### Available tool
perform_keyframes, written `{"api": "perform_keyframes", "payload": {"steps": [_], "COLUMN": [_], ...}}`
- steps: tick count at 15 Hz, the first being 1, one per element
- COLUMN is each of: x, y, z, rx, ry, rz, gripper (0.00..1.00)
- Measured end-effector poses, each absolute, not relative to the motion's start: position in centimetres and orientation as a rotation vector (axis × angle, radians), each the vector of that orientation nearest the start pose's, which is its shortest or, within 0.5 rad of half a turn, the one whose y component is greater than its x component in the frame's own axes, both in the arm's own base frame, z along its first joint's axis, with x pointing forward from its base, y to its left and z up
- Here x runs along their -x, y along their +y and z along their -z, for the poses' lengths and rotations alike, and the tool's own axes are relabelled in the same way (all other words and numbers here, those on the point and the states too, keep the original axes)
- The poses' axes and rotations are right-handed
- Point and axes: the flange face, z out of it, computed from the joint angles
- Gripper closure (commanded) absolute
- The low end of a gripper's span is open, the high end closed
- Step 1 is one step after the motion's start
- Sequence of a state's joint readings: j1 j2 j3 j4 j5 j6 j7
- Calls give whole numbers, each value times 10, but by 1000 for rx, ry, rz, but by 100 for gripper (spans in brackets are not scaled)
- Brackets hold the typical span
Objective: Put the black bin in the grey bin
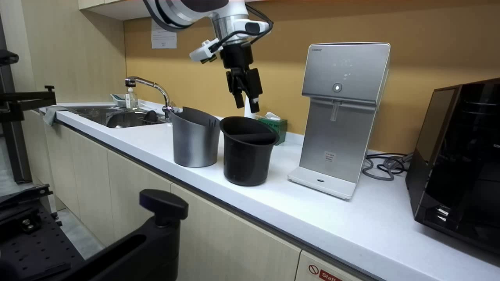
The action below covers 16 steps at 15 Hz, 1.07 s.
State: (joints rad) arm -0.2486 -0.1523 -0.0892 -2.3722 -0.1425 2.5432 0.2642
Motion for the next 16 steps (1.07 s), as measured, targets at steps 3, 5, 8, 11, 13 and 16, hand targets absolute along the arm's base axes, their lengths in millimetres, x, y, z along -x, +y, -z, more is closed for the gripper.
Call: {"api": "perform_keyframes", "payload": {"steps": [3,5,8,11,13,16], "x": [-491,-497,-503,-507,-508,-508], "y": [-179,-186,-196,-199,-199,-197], "z": [-406,-399,-389,-381,-377,-372], "rx": [3101,3099,3106,3101,3086,3073], "ry": [881,923,961,975,957,911], "rz": [484,439,343,225,151,70], "gripper": [0,0,0,0,0,0]}}
